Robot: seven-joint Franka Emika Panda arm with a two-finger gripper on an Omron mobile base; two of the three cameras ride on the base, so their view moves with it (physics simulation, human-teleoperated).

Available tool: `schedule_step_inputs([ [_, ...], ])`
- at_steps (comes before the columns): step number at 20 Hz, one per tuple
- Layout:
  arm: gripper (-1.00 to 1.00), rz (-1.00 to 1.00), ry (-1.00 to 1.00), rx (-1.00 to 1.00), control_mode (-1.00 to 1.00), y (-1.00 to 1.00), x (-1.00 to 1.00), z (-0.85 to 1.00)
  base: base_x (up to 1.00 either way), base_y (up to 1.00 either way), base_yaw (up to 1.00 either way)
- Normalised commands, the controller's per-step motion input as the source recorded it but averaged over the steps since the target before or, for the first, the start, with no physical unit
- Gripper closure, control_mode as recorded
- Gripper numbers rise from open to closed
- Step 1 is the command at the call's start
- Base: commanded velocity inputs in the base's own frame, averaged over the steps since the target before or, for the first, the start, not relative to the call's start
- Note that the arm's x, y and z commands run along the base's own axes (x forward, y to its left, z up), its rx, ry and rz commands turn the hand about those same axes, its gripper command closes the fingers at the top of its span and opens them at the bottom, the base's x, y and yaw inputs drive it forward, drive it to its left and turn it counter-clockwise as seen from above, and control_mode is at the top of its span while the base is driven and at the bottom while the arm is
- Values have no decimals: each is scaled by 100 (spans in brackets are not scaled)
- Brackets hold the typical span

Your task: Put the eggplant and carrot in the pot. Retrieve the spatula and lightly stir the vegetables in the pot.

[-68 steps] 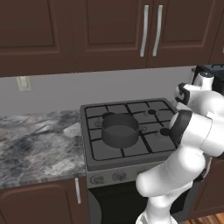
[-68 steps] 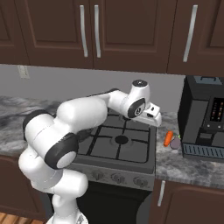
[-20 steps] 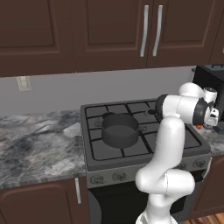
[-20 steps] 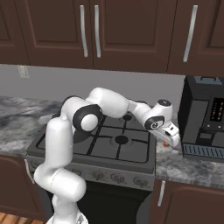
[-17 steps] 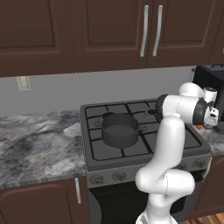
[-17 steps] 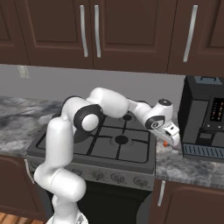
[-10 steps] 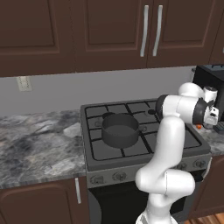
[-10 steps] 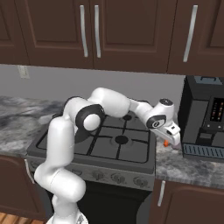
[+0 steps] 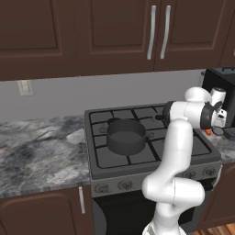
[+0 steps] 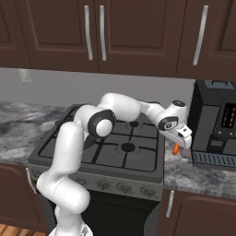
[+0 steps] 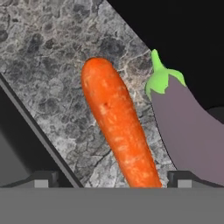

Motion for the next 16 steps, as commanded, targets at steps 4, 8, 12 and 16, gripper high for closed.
schedule_step_inputs([
  [4,-100,-1,0,6,-100,0,1,-41,0,0,0],
  [8,-100,-1,0,0,-100,0,0,-54,0,0,0],
  [12,-100,-1,0,0,-100,3,0,-64,0,0,0],
  [16,-100,-1,0,0,-100,2,-2,-70,0,0,0],
])
